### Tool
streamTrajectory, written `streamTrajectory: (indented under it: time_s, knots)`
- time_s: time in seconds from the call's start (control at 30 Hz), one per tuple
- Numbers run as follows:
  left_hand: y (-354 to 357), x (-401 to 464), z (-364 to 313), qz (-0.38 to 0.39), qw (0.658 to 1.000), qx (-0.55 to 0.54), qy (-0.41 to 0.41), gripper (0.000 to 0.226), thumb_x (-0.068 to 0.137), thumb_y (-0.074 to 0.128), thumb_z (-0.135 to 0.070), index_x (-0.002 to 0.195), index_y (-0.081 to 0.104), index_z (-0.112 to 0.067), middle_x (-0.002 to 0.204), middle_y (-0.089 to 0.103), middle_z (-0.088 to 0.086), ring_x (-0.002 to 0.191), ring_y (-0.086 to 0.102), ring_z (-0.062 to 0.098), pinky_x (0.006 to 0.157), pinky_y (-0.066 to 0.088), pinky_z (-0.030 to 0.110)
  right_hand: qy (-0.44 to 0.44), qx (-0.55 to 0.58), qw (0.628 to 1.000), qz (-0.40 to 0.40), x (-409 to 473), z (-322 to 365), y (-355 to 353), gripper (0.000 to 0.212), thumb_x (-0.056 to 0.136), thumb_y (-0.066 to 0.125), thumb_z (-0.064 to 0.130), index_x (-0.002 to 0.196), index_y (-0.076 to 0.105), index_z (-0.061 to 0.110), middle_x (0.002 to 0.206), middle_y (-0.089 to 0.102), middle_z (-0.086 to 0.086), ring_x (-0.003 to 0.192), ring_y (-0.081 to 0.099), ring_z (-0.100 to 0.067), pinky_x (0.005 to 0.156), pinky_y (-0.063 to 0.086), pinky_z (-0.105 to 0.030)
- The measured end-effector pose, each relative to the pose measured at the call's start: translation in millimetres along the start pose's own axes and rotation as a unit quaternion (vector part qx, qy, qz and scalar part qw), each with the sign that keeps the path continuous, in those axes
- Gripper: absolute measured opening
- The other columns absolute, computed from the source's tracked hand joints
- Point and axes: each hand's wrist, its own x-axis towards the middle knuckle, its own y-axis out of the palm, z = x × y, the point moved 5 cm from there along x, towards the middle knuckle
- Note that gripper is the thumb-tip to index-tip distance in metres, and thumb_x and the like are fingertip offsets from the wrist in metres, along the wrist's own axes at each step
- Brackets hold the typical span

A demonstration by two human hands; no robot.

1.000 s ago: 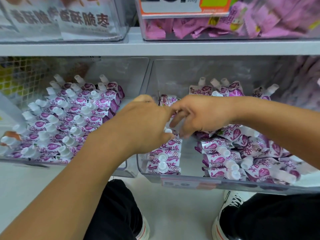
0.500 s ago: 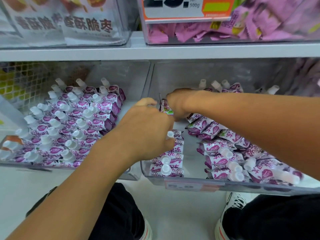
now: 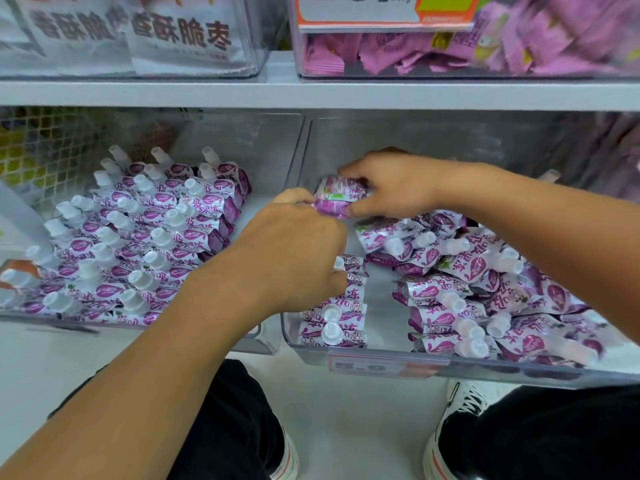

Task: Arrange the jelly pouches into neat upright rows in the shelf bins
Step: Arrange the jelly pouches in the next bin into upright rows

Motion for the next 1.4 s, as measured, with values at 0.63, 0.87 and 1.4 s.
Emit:
streamTrajectory:
  time_s: [0.63,0.87,1.4]
  knots:
    - [1,2,3,0.021,0.998,-0.046,-0.033,0.049,0.083,0.049,-0.07,0.102,0.06,-0.026,0.085,0.067,-0.009,0.099,0.059,0.017,0.115,0.021,0.03,0.013,-0.043,0.993,0.107,-3,22,20,0.041,0.097,0.057,0.035,0.062,0.05,0.013,0.059,0.047,-0.004,0.058,0.043,-0.022,0.057,0.035,-0.031]
    - [-3,32,21,0.003,0.997,-0.052,-0.053,0.043,0.089,0.053,-0.056,0.119,0.059,-0.026,0.107,0.068,-0.003,0.107,0.056,0.026,0.099,0.037,0.036,0.033,-0.097,0.966,0.237,-17,21,25,0.023,0.094,0.059,0.04,0.087,0.059,0.019,0.097,0.06,0.0,0.099,0.056,-0.023,0.087,0.045,-0.034]
    - [8,42,15,0.051,0.998,0.024,-0.015,0.038,0.089,0.053,-0.062,0.095,0.066,-0.026,0.087,0.068,-0.008,0.091,0.058,0.019,0.105,0.023,0.031,0.071,-0.068,0.978,0.183,-21,-7,7,0.063,0.077,0.078,0.047,0.134,0.056,0.03,0.123,0.062,0.003,0.11,0.061,-0.022,0.107,0.041,-0.042]
